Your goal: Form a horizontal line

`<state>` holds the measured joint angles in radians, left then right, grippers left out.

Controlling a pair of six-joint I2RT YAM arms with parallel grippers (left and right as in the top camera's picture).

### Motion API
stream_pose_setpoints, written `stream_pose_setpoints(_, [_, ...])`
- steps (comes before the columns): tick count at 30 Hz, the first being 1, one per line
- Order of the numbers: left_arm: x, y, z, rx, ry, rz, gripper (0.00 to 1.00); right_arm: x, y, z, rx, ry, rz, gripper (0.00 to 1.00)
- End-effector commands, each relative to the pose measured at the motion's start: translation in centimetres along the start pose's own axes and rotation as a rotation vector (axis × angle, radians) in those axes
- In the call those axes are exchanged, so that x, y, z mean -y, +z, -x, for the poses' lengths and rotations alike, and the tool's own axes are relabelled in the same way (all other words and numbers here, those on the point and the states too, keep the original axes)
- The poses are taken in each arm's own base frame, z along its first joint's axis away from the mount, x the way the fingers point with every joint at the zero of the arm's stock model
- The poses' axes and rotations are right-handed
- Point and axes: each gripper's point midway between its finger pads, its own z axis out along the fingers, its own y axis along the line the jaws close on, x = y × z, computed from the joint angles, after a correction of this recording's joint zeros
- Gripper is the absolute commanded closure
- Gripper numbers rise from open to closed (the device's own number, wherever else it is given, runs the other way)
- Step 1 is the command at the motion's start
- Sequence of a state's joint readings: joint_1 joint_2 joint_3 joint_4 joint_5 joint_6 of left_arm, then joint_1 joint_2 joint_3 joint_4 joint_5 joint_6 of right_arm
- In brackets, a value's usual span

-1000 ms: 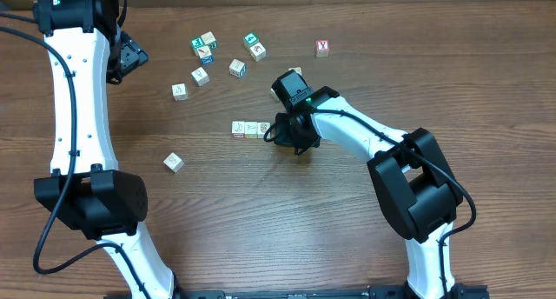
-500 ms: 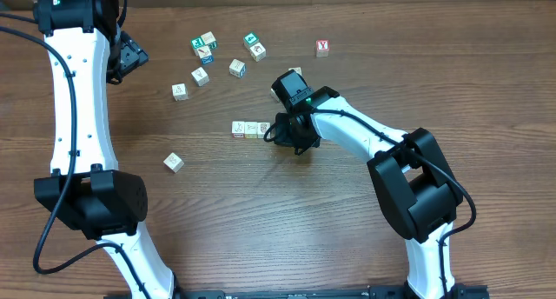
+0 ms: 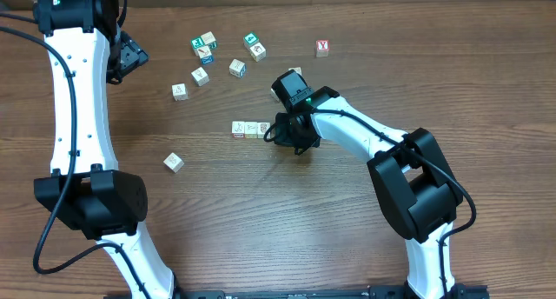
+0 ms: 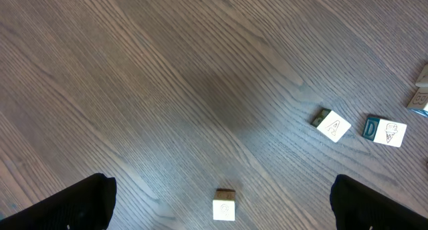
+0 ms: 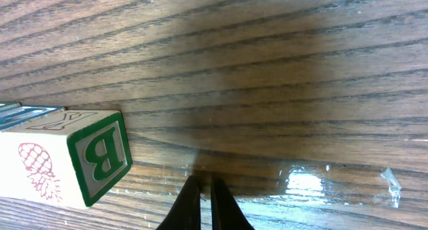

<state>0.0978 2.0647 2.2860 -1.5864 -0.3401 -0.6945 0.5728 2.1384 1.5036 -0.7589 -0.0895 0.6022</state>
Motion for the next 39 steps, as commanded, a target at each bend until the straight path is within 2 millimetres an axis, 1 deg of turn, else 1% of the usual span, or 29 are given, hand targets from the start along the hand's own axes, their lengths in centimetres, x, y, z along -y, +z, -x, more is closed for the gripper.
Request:
stream_pose_setpoints(1, [0.2, -0.7, 0.1, 0.014, 0.021, -0.014, 0.00, 1.5, 0.8, 0.1, 0.008, 0.009, -0.057, 0.96])
stream_pose_setpoints(20, [0.2, -0.7, 0.1, 0.014, 0.021, -0.014, 0.00, 1.4, 0.8, 0.2, 0.010, 0.009, -0.053, 0.96])
stream_pose_setpoints(22, [0.2, -0.7, 0.1, 0.015, 0.021, -0.014, 0.00, 1.1, 0.4, 0.3, 0.007, 0.009, -0.046, 0.96])
stream_pose_setpoints(23, [0.2, -0.7, 0.1, 0.015, 0.021, -0.014, 0.00, 1.0, -0.2, 0.5, 0.007, 0.011, -0.048, 0.96])
stream_pose_setpoints(26, [0.2, -0.7, 0.1, 0.014, 0.021, -0.014, 0.00, 0.0, -2.5, 2.0, 0.028, -0.004, -0.043, 0.96])
stream_pose_setpoints(29, [0.2, -0.7, 0.1, 0.015, 0.021, -0.014, 0.00, -1.0, -6.2, 4.5, 0.086, -0.040, -0.053, 0.96])
stream_pose_setpoints(31, [0.2, -0.7, 0.1, 0.014, 0.021, -0.014, 0.00, -1.5, -9.7, 6.6, 0.153, -0.041, -0.077, 0.96])
stream_pose_setpoints(34, [0.2, -0.7, 0.1, 0.014, 0.021, -0.014, 0.00, -3.1, -14.8, 9.3, 0.269, -0.097, -0.067, 0.95])
stream_pose_setpoints(35, [0.2, -0.7, 0.1, 0.014, 0.021, -0.014, 0.00, -3.8, -16.7, 10.3, 0.317, -0.115, -0.051, 0.89])
stream_pose_setpoints(36, [0.2, -0.7, 0.1, 0.015, 0.021, -0.014, 0.00, -4.3, -17.8, 10.8, 0.347, -0.132, -0.036, 0.87])
stream_pose_setpoints(37, [0.2, -0.7, 0.1, 0.014, 0.021, -0.014, 0.00, -4.7, -18.8, 11.4, 0.377, -0.135, -0.026, 0.85])
stream_pose_setpoints(38, [0.2, -0.7, 0.1, 0.015, 0.021, -0.014, 0.00, -4.9, -19.8, 12.2, 0.425, -0.130, -0.028, 0.80])
stream_pose_setpoints(39, [0.2, -0.7, 0.1, 0.014, 0.021, -0.014, 0.00, -4.8, -20.1, 12.7, 0.452, -0.125, -0.040, 0.74])
